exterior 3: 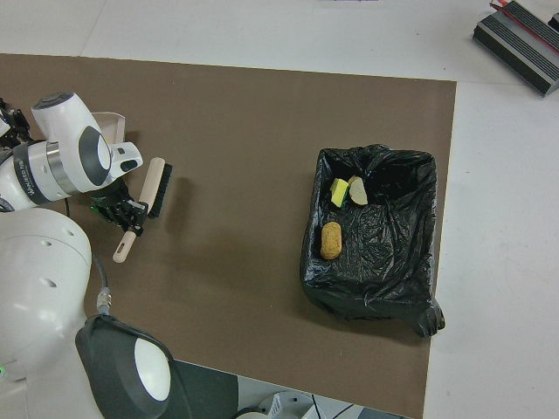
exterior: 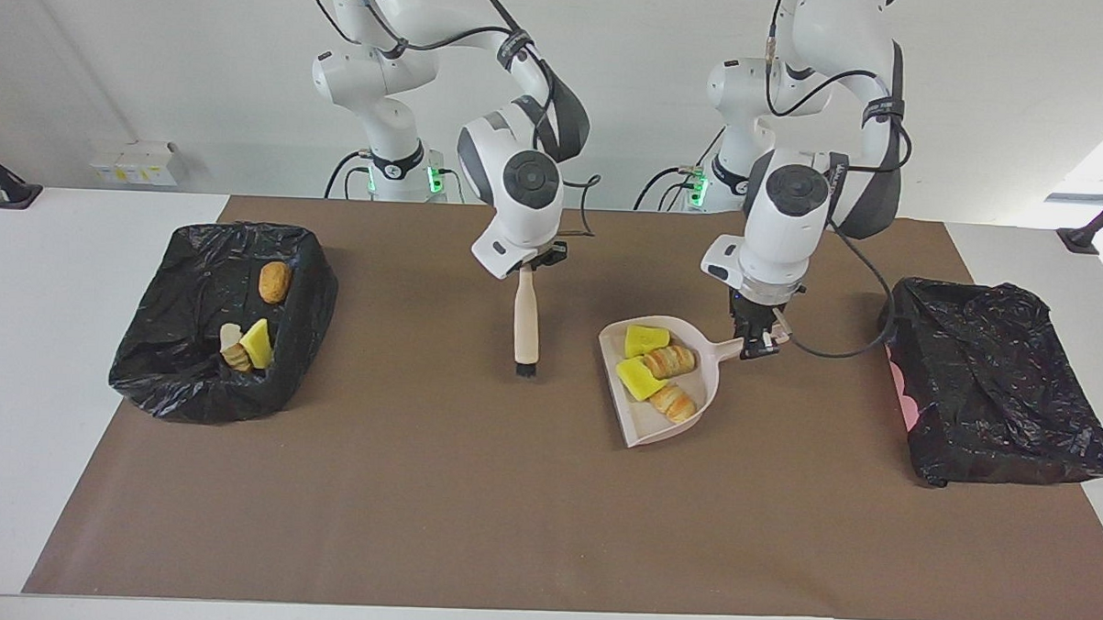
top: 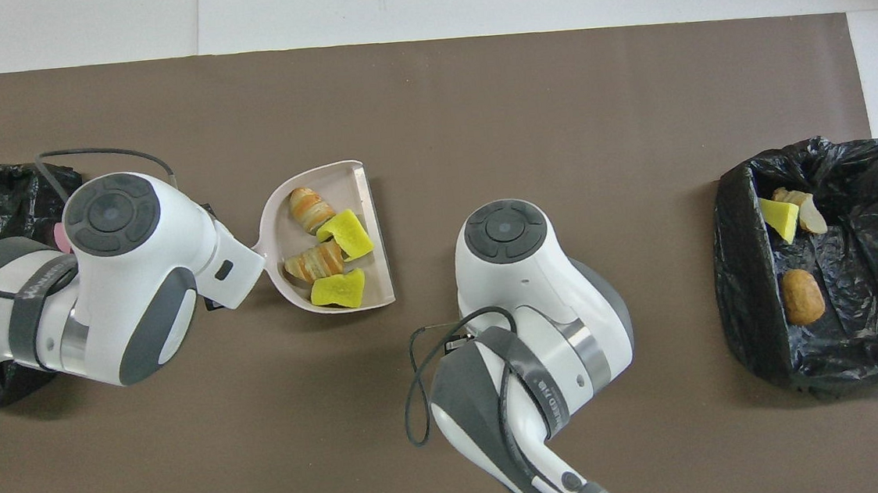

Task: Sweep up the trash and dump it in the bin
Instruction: 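Carry the loaded dustpan with the left gripper toward the nearby black bag, then tip the dustpan over the black bag with the left gripper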

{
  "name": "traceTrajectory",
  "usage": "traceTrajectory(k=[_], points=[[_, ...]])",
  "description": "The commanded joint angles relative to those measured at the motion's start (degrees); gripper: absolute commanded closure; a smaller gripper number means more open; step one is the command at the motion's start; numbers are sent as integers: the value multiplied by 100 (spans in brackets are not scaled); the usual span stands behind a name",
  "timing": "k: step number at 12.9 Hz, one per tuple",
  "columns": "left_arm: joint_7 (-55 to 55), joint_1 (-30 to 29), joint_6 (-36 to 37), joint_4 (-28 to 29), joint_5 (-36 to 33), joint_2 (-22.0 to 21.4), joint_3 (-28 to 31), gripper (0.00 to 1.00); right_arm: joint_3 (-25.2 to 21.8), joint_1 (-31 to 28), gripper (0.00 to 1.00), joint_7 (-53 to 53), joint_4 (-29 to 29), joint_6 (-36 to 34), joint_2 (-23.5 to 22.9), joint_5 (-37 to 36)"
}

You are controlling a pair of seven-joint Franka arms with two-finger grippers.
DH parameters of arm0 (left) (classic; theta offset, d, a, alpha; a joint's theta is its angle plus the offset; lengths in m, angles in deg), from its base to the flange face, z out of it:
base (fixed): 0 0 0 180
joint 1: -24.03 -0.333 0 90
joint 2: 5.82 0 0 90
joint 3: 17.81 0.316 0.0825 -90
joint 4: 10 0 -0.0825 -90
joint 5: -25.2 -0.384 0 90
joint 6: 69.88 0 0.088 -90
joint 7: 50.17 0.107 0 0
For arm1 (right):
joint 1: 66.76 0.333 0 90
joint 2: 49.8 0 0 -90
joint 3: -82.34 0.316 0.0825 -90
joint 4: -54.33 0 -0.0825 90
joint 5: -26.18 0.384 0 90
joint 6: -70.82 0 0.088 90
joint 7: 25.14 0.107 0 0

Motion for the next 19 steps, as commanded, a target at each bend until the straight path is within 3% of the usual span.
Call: traceTrajectory(k=[1, 5, 9, 10, 11, 13, 16, 19], points=[[806, -15, 227, 144, 229, -542, 544, 100, 31, 509, 100, 460, 165, 228, 130, -6], [1834, -15, 510, 48, 512, -894, 1818, 100, 31, 1293, 100, 1076, 385, 1053, -150, -6], [2739, -24, 650, -321, 941, -868, 3118, 100, 31, 1373, 100, 1182, 394, 1152, -222, -6], [3264, -24, 624, -522, 1125, -781, 3470, 100, 31, 1373, 44, 1218, 385, 1151, -230, -6], [3531, -24, 615, -733, 1145, -650, 3760, 100, 31, 1364, 0, 1218, 359, 1151, -222, -6], [3682, -94, 624, -1277, 1066, -308, 4148, 100, 31, 1312, 0, 1200, 262, 1090, -169, -6], [4401, -647, 536, -1999, 1013, 203, 4238, 100, 13, 1163, 0, 1130, -18, 739, -108, -14], [4658, -876, -244, -2290, 188, 415, 4290, 100, 4, 865, 0, 570, -309, 362, 199, -14]])
